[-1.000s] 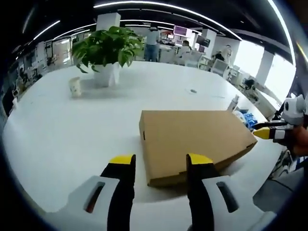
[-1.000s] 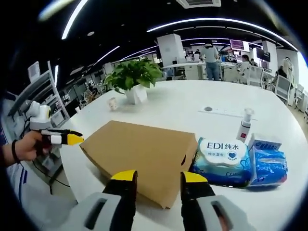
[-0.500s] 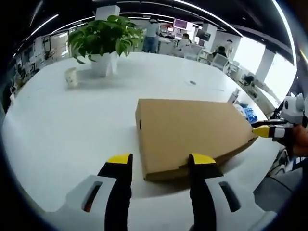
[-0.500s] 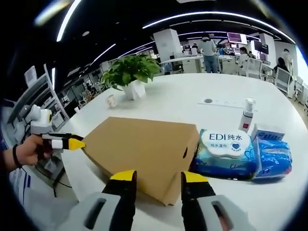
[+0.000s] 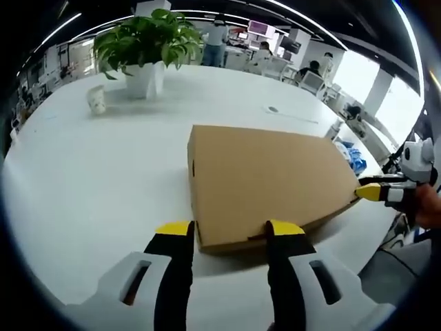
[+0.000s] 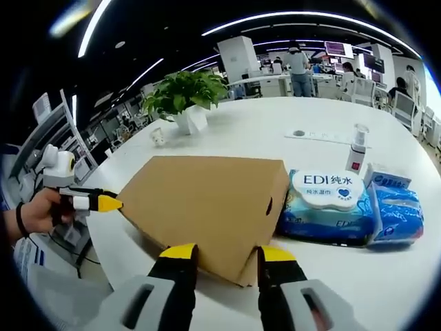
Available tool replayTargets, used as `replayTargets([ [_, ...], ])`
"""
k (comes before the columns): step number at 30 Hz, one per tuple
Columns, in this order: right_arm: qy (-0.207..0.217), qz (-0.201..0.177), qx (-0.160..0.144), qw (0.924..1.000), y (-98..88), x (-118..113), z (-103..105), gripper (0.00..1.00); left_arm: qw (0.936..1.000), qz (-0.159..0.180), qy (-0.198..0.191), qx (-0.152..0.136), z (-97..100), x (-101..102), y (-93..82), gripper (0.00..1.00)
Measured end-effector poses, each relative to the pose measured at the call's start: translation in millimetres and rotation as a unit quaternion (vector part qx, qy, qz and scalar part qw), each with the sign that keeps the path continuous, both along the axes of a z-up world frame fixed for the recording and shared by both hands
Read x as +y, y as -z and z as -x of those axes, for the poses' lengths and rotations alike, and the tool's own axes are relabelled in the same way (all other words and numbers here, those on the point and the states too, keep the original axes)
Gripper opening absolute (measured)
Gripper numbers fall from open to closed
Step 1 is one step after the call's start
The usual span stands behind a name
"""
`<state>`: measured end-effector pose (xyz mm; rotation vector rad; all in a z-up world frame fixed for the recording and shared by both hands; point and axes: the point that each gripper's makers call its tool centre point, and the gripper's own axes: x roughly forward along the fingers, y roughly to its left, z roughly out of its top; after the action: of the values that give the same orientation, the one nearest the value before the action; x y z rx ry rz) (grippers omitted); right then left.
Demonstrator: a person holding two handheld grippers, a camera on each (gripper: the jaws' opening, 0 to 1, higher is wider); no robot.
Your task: Operate the shoe box by opening the lid, removing the specified soft item, and placing it in the target area until the item is outside and the box remains undamaged.
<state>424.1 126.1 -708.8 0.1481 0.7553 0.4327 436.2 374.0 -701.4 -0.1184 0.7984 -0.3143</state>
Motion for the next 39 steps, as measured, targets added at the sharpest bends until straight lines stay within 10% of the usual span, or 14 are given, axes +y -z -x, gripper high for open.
replayTargets([
  [17, 0.0, -0.001, 0.003, 1.0, 0.2, 6, -25, 0.31, 1.0, 0.008, -0.002, 0.003, -13.7, 6, 1.4, 0.41],
  [39, 0.015, 0.004, 0.017, 0.9997, -0.6, -3, -95, 0.31, 0.9999, 0.012, -0.009, -0.007, -98.1, -3, 2.1, 0.42],
])
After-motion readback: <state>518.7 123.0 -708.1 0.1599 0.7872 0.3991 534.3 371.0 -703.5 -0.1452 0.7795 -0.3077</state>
